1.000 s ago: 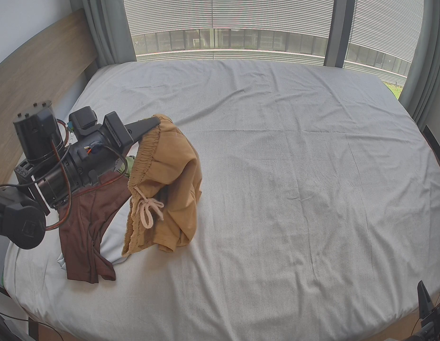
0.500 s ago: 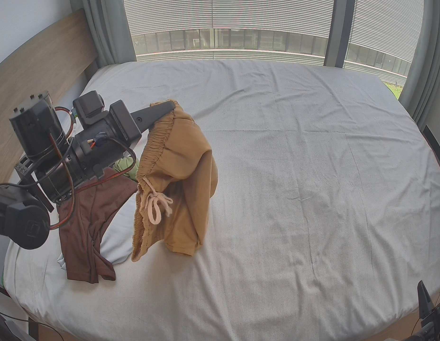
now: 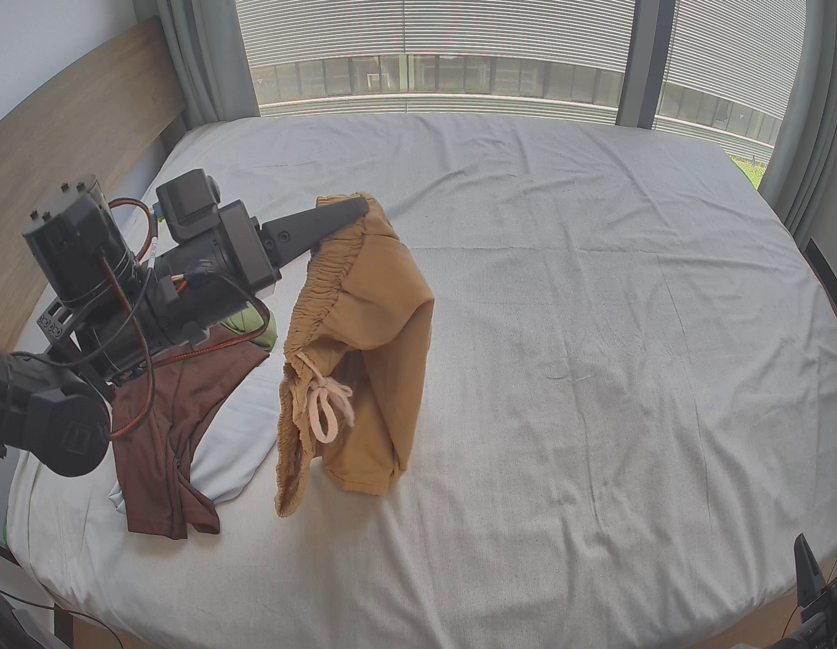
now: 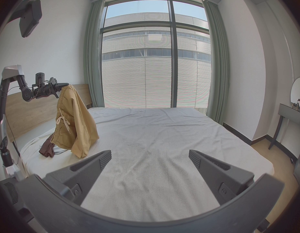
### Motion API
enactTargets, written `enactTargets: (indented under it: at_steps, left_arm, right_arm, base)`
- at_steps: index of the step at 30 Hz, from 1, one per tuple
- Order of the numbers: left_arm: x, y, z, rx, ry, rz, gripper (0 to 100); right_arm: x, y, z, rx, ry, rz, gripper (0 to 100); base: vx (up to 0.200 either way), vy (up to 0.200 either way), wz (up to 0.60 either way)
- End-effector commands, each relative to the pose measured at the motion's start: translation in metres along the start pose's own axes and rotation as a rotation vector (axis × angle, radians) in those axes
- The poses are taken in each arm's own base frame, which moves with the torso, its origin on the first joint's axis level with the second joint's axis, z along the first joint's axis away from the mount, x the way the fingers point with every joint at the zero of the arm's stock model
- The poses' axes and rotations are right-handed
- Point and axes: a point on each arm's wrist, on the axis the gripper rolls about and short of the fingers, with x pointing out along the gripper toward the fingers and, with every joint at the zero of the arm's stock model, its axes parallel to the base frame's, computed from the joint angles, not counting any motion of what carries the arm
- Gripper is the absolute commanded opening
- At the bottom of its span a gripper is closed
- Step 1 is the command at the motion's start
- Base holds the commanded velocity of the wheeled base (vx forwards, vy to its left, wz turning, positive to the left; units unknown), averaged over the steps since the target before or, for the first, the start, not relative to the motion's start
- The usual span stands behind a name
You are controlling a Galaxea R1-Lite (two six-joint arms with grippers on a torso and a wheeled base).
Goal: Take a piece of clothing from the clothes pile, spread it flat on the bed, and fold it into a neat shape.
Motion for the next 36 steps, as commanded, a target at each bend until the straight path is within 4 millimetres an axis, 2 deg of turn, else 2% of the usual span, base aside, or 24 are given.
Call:
enactTargets:
  at_steps: [1,8,16,18,19,22,23,28,34,35,36]
  left_arm:
    - [0.001,-0.003,0.001,-0.006,-0.002,-0.027,0]
    - [0.009,-0.026,0.005,-0.048,-0.074,-0.182,0]
    - [0.019,-0.009,-0.001,-0.056,-0.093,-0.184,0]
    - [0.02,-0.008,-0.002,-0.057,-0.095,-0.18,0]
    - [0.02,-0.008,-0.002,-0.056,-0.095,-0.182,0]
    - [0.02,-0.009,-0.002,-0.056,-0.094,-0.185,0]
    - [0.02,-0.009,-0.002,-0.056,-0.094,-0.185,0]
    - [0.019,-0.007,0.001,-0.048,-0.103,-0.177,0]
    - [0.018,-0.007,0.004,-0.042,-0.11,-0.176,0]
    - [0.019,-0.007,0.005,-0.038,-0.115,-0.179,0]
    - [0.019,-0.007,0.005,-0.038,-0.115,-0.179,0]
  right_arm:
    - [0.0,0.0,-0.005,0.001,0.001,0.0,100]
    - [0.0,0.0,-0.005,0.001,0.001,0.002,100]
    - [0.0,0.0,-0.004,0.004,-0.008,-0.001,100]
    - [-0.006,0.001,0.03,0.002,-0.154,0.006,100]
    - [-0.006,0.001,0.055,0.0,-0.181,0.02,100]
    - [0.006,0.001,0.085,0.0,-0.149,0.051,100]
    - [0.007,0.001,0.086,0.0,-0.144,0.056,100]
    - [0.04,0.002,0.083,0.039,0.054,0.139,100]
    - [0.073,0.007,0.095,0.094,0.099,0.199,100]
    - [0.085,0.008,0.1,0.159,0.124,0.2,100]
    - [0.085,0.008,0.1,0.159,0.124,0.2,100]
  base:
    - [0.0,0.0,0.0]
    - [0.0,0.0,0.0]
    - [0.0,0.0,0.0]
    - [0.0,0.0,0.0]
    - [0.0,0.0,0.0]
    - [0.0,0.0,0.0]
    - [0.0,0.0,0.0]
    - [0.0,0.0,0.0]
    - [0.0,0.0,0.0]
    - [0.0,0.0,0.0]
    - [0.0,0.0,0.0]
